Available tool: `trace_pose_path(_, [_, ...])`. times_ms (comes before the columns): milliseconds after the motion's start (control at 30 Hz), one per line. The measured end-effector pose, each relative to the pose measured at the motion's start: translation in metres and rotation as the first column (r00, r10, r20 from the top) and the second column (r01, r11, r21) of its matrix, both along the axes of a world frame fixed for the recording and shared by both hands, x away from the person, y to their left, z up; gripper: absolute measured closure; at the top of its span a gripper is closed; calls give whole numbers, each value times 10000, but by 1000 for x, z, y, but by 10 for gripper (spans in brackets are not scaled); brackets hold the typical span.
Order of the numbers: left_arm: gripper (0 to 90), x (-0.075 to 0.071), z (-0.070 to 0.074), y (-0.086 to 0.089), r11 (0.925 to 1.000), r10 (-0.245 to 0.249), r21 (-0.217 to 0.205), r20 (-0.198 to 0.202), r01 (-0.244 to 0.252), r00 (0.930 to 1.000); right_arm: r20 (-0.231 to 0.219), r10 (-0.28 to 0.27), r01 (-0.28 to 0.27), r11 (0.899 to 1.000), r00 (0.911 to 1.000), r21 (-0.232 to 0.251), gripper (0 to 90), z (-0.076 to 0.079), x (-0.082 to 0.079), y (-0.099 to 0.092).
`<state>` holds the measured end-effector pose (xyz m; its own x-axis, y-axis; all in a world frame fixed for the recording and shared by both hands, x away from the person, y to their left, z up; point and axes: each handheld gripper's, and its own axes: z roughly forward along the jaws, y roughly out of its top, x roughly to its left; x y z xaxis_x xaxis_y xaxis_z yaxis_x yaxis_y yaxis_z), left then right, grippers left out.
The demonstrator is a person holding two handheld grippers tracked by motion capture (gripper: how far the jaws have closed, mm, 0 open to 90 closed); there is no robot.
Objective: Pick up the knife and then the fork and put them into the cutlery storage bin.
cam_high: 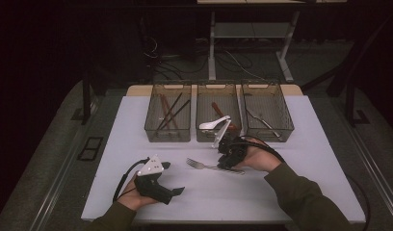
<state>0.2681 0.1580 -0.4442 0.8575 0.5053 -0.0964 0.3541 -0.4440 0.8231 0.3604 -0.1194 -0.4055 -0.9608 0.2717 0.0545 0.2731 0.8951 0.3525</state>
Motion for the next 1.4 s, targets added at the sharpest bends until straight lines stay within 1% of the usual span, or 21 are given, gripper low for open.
trace_pose_path(133, [0, 2, -2, -1, 10000, -36, -36, -15, 36, 10000, -147, 341, -347, 9985, 9993, -416, 754, -4, 2, 13])
trace_pose_path(267, [0, 2, -2, -2, 9999, -100, -22, -47, 100, 9999, -204, 510, -525, 9953, 9985, -810, 760, -8, 4, 21])
trace_pose_path(433, [0, 1, -2, -2, 9999, -116, -17, -61, 116, 9999, -327, 762, -797, 9890, 9966, -1245, 774, -9, 6, 29])
trace_pose_path(467, [0, 1, -1, -2, 9999, -121, -13, -63, 121, 9999, -297, 817, -849, 9874, 9962, -1335, 782, -10, 6, 31])
trace_pose_path(533, [0, 1, -1, -2, 9999, -126, 11, -52, 126, 9999, -397, 923, -971, 9846, 9949, -1457, 786, -12, 6, 33])
trace_pose_path(567, [0, 1, -1, -2, 9999, -147, 7, -50, 147, 9999, -334, 960, -1001, 9824, 9948, -1577, 796, -13, 6, 35])
trace_pose_path(833, [0, 0, -1, -2, 9999, -138, 58, -50, 138, 9999, -45, 1209, -1193, 9716, 9927, -2043, 841, -12, 3, 41])
trace_pose_path(967, [0, 0, -1, -2, 9999, -128, 67, -63, 129, 9999, -35, 1158, -1141, 9719, 9933, -2060, 845, -12, 3, 41])
trace_pose_path(1133, [0, 0, -1, -2, 9999, -121, 38, -76, 121, 9999, -140, 1004, -1012, 9769, 9949, -1883, 846, -12, 5, 39])
trace_pose_path(1233, [0, 0, -1, -1, 9999, -105, 10, -81, 105, 9999, -132, 841, -851, 9838, 9964, -1576, 846, -10, 8, 34])
trace_pose_path(1267, [0, 0, -1, -1, 9999, -98, -24, -93, 97, 9999, -160, 697, -713, 9866, 9974, -1470, 846, -8, 8, 32])
trace_pose_path(1400, [0, 0, -1, -1, 10000, -74, -28, -99, 74, 9999, -101, 360, -367, 9958, 9993, -838, 846, -1, 10, 21])
